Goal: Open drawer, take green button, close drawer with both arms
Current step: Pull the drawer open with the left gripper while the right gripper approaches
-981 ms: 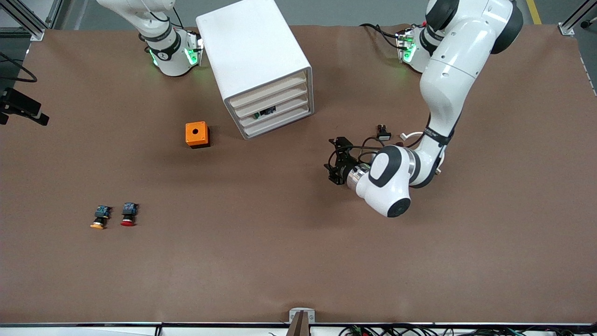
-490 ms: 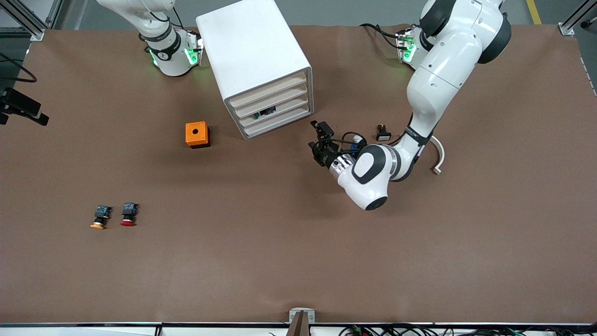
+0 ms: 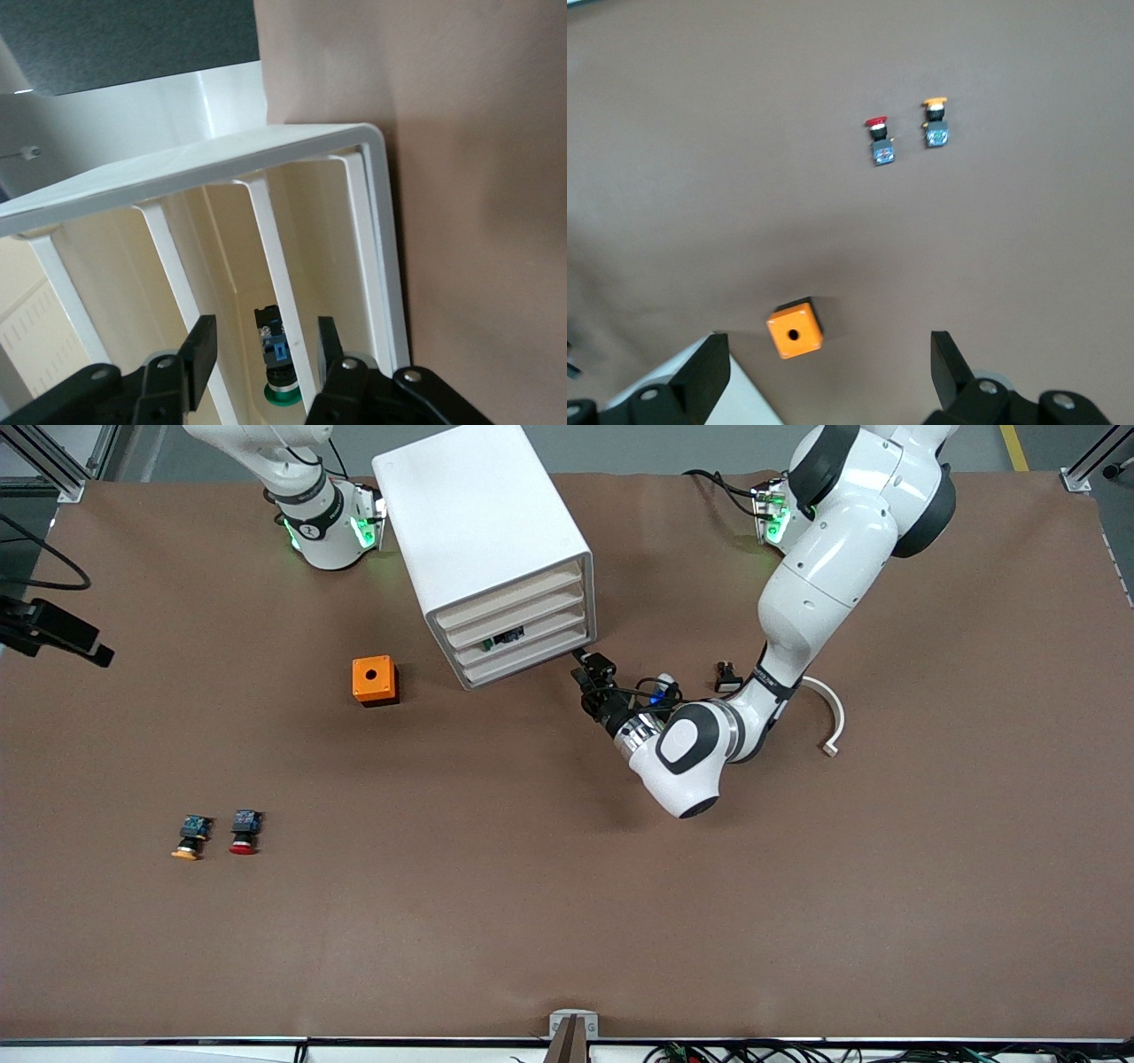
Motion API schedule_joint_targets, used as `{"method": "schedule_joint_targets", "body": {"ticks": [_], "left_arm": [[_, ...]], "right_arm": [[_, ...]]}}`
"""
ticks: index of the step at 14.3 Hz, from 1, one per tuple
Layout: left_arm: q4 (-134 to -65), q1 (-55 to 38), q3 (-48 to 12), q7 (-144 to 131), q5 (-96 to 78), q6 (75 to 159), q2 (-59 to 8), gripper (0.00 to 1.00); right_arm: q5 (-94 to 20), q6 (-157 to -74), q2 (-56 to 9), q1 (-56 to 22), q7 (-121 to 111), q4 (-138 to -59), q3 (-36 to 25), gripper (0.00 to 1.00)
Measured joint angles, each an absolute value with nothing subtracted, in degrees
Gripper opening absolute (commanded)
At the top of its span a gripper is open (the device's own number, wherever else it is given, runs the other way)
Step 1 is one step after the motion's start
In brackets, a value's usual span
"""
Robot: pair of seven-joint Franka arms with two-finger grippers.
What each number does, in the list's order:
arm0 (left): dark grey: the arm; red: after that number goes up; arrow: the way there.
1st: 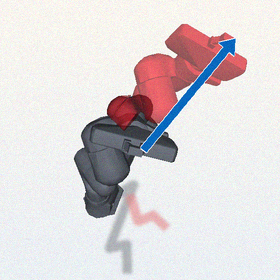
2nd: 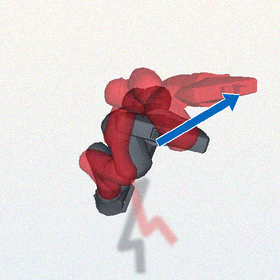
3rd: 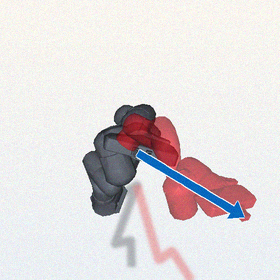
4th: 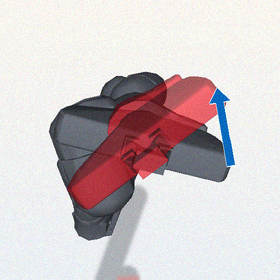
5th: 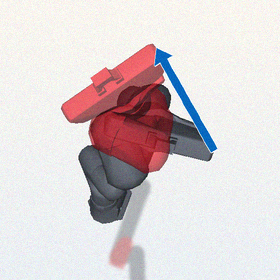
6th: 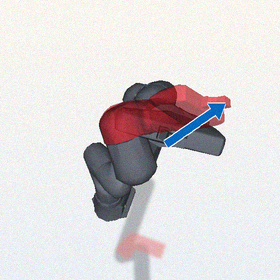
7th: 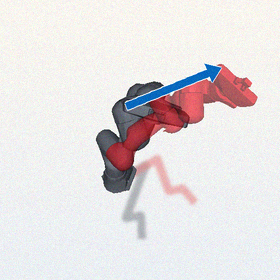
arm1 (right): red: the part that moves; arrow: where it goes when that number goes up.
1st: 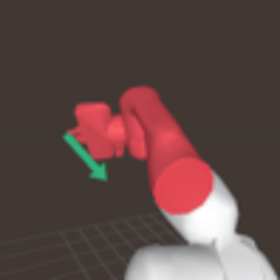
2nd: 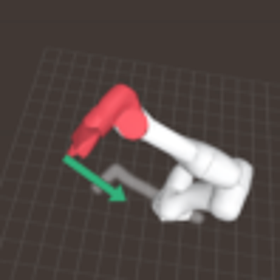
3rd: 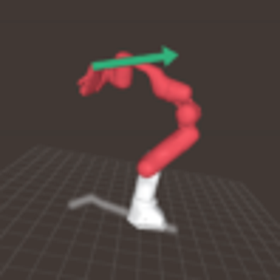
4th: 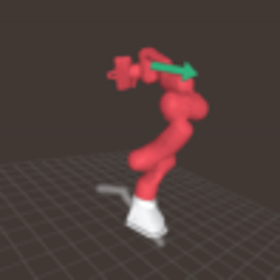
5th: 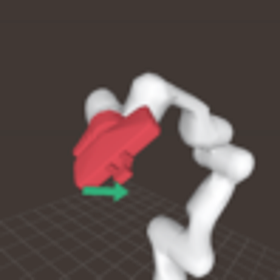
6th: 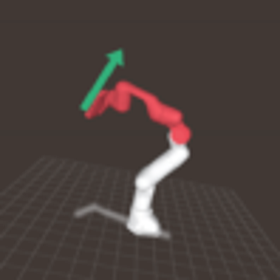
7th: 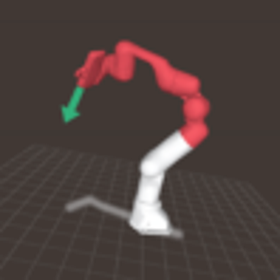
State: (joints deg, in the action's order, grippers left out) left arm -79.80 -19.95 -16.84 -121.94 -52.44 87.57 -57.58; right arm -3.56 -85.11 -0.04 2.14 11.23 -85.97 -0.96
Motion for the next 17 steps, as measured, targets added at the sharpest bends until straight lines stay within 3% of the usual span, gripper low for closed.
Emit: {"method": "schedule_joint_targets", "body": {"ticks": [10,17], "left_arm": [[-80.1,-26.3,-17.0,-122.8,-53.4,87.5,-60.0,0.47],[-82.0,-28.8,-17.0,-122.9,-53.4,84.1,-60.4,0.2]], "right_arm": [[-3.6,-83.6,-0.2,-9.2,43.1,-86.5,-0.4,1.0],[-4.0,-85.9,-1.3,-14.8,52.7,-86.7,-0.4,1.0]]}}
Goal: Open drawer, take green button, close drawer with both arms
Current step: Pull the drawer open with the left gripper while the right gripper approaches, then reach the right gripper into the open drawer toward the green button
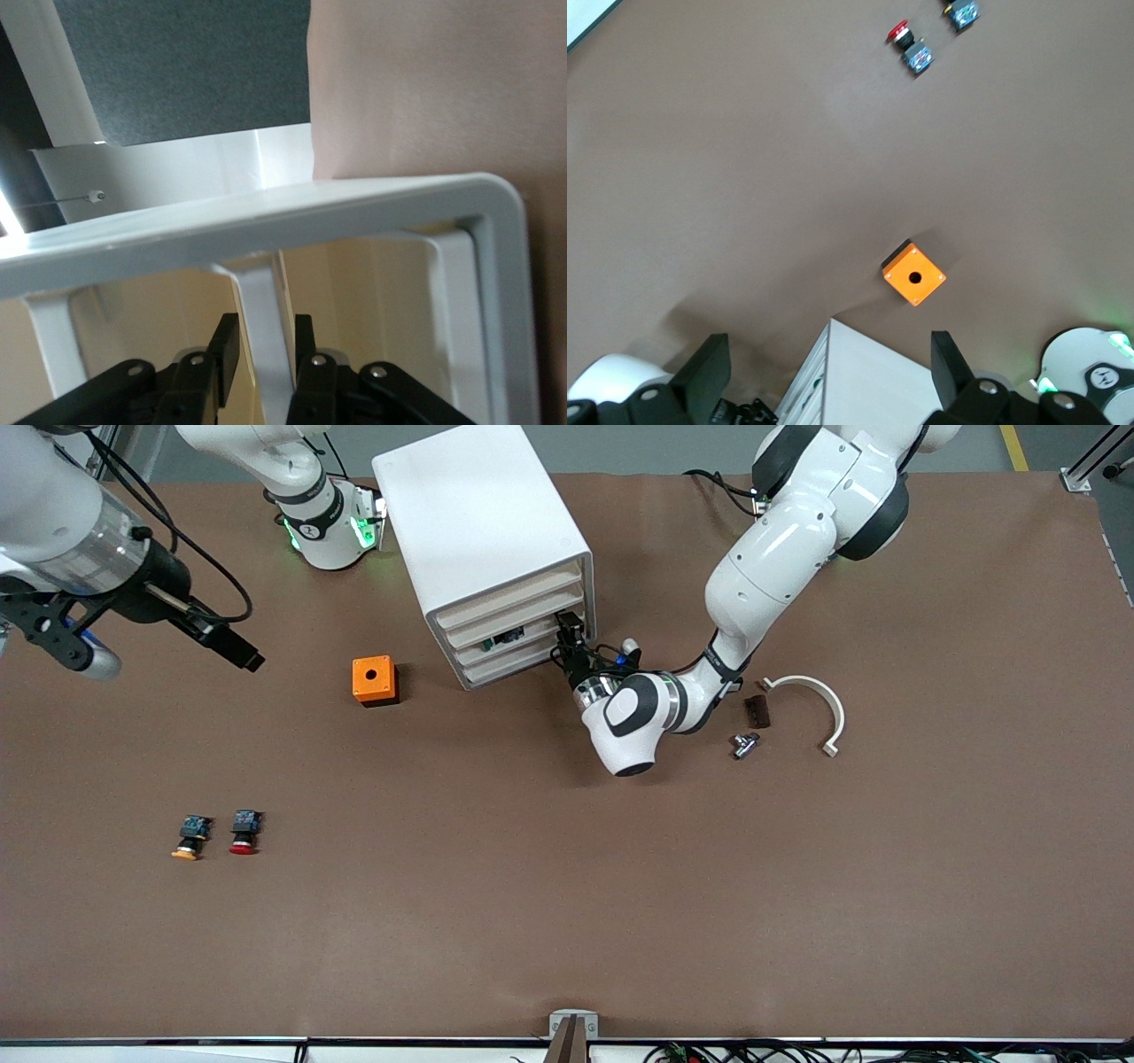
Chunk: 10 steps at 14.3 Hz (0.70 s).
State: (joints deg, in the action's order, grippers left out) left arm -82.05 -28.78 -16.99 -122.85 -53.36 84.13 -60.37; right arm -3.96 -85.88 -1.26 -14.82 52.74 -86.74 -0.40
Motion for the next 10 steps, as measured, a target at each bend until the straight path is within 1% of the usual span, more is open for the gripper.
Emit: {"method": "schedule_joint_targets", "body": {"ticks": [1,3,10], "left_arm": [[-82.2,-28.9,-17.0,-122.9,-53.4,84.1,-60.4,0.15],[-82.2,-28.9,-16.9,-122.9,-53.4,84.1,-60.4,0.1],[-82.3,-28.9,-16.8,-124.2,-53.4,84.3,-60.5,0.08]], "right_arm": [[-4.5,-86.3,-1.6,-15.6,54.3,-86.7,-0.4,1.0],[-5.7,-87.2,-2.2,-17.0,58.1,-86.7,-0.4,1.0],[-5.9,-92.4,-4.9,-24.9,71.3,-87.6,-0.4,1.0]]}}
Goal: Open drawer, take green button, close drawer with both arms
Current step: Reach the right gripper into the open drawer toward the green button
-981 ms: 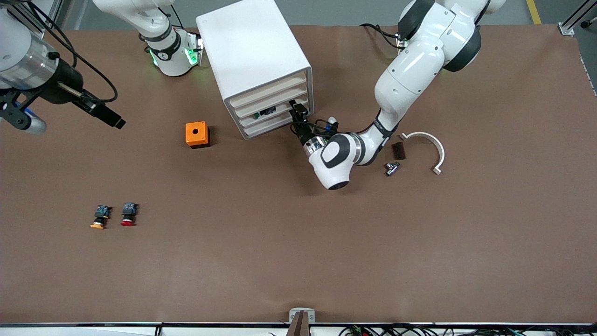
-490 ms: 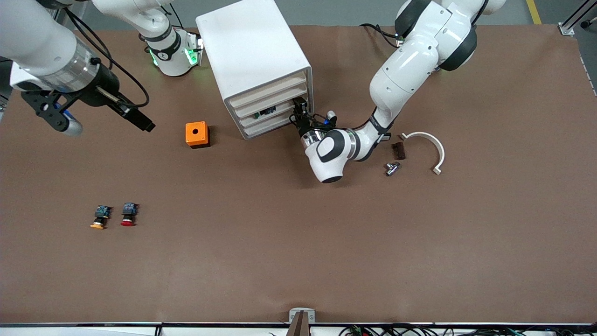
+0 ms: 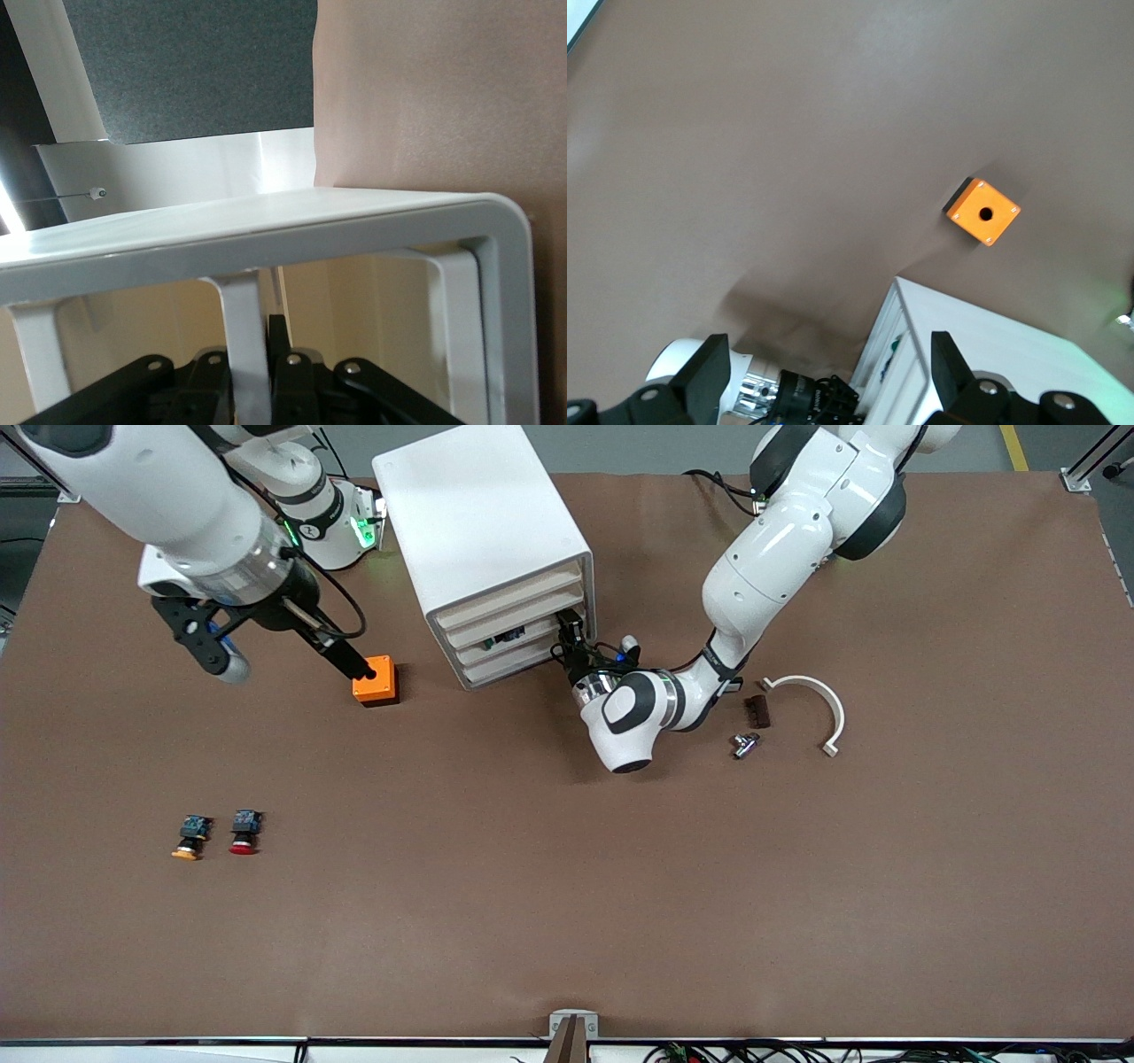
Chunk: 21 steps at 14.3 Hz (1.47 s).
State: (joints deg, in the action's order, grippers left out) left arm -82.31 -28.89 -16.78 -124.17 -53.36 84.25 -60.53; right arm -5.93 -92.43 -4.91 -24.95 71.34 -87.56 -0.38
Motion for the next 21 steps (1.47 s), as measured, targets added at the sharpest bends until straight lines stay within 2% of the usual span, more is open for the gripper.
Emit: {"method": "schedule_joint_targets", "body": {"ticks": [6,13,20,21], "left_arm": [[-82.1,-26.9,-16.2,-124.2,-53.4,84.3,-60.5,0.09],[-81.4,-19.2,-16.1,-124.2,-53.5,85.8,-60.5,0.11],[-81.1,-15.9,-16.1,-124.2,-53.6,87.0,-60.5,0.14],[-81.0,-15.9,-16.1,-124.2,-53.6,87.1,-60.5,0.21]], "right_arm": [[-1.8,-99.7,-7.0,-32.5,80.3,-92.6,-0.4,1.0],[2.7,-111.8,-9.6,-39.6,91.4,-101.0,-0.4,1.0],[6.1,-121.9,-18.4,-43.9,100.8,-102.0,-0.4,1.0],[7.1,-123.2,-19.6,-44.4,102.2,-102.1,-0.4,1.0]]}}
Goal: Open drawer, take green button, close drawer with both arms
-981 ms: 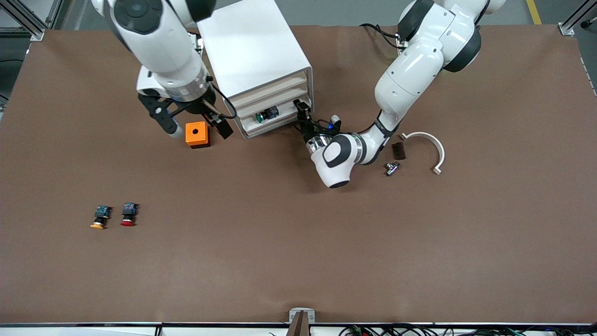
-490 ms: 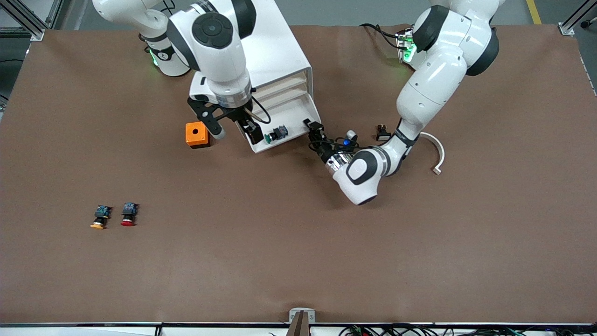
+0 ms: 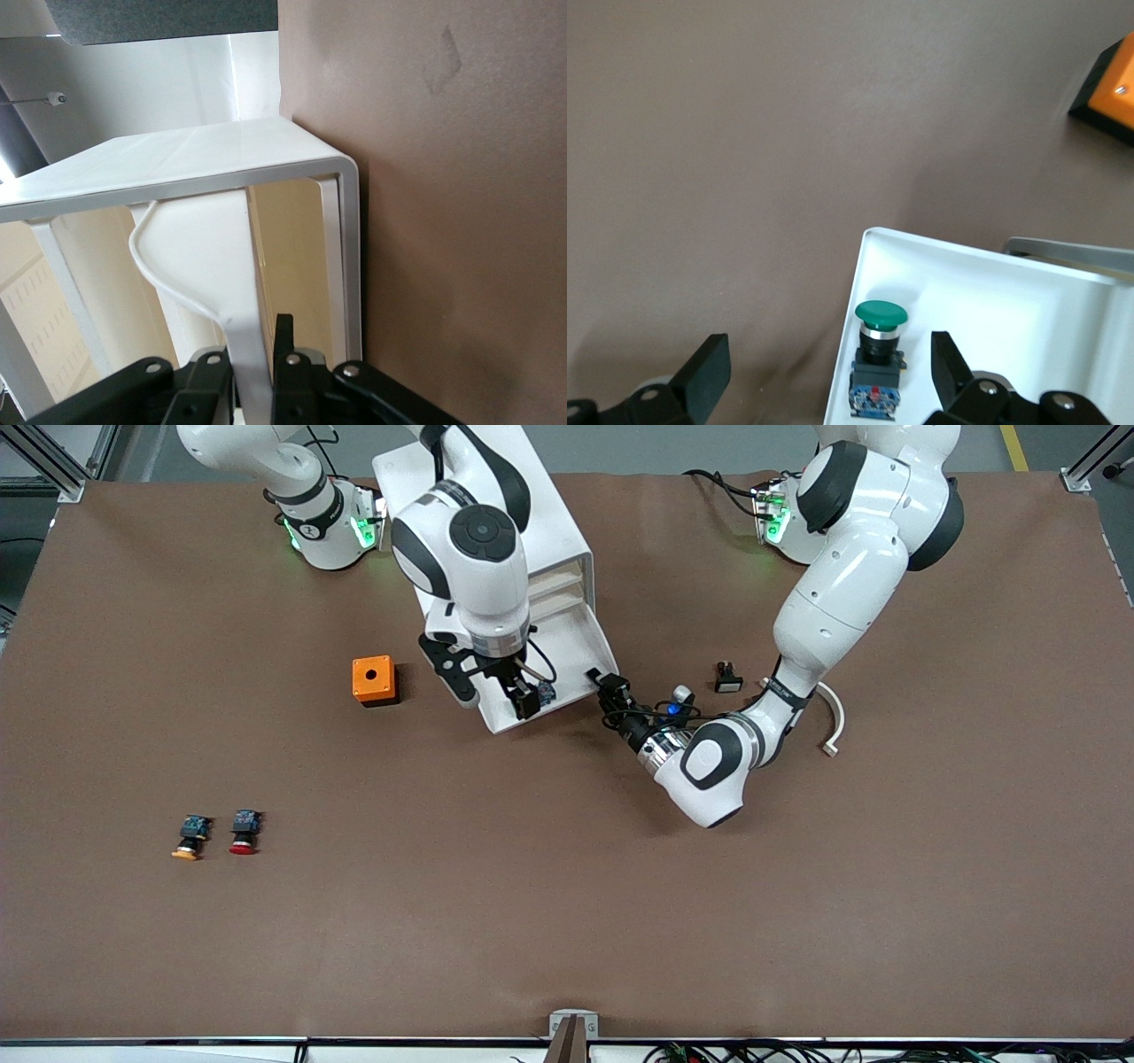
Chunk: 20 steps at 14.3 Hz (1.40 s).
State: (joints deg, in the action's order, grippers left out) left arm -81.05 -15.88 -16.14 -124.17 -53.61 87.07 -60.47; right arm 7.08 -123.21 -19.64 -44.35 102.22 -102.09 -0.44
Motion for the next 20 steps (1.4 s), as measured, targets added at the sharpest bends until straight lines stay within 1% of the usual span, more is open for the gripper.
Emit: {"method": "schedule_joint_targets", "body": {"ticks": [1,2,5,11,14,16,19,20], "left_arm": [[-81.0,-15.9,-16.1,-124.1,-53.6,87.1,-60.5,0.57],[-81.0,-15.9,-16.1,-124.0,-53.6,87.4,-60.5,1.0],[-80.7,-15.8,-16.0,-120.8,-53.6,88.9,-60.5,1.0],[-76.8,-14.9,-16.0,-104.9,-53.6,89.0,-59.8,1.0],[-76.2,-13.7,-16.0,-95.8,-51.4,89.0,-58.8,1.0],[-75.3,-13.4,-16.0,-90.7,-48.4,89.0,-57.9,1.0],[-72.7,-13.5,-16.0,-84.4,-45.0,89.1,-56.5,1.0],[-71.5,-13.5,-16.0,-83.0,-44.0,89.3,-56.2,1.0]], "right_arm": [[7.8,-124.3,-20.8,-44.8,103.5,-102.1,-0.5,1.0],[8.2,-125.3,-21.7,-45.3,104.3,-102.2,-0.5,1.0],[8.8,-127.8,-23.3,-47.4,106.2,-103.6,-0.5,1.0],[13.5,-132.5,-23.4,-50.1,112.2,-108.3,-0.5,1.0],[15.3,-133.1,-23.4,-50.7,114.1,-109.3,-0.5,1.0],[15.9,-133.9,-23.4,-50.8,114.2,-109.7,-0.5,0.75],[16.5,-135.2,-23.4,-50.8,114.2,-110.5,-0.6,0.41],[16.7,-135.3,-23.4,-50.8,114.2,-110.6,-0.6,0.25]]}}
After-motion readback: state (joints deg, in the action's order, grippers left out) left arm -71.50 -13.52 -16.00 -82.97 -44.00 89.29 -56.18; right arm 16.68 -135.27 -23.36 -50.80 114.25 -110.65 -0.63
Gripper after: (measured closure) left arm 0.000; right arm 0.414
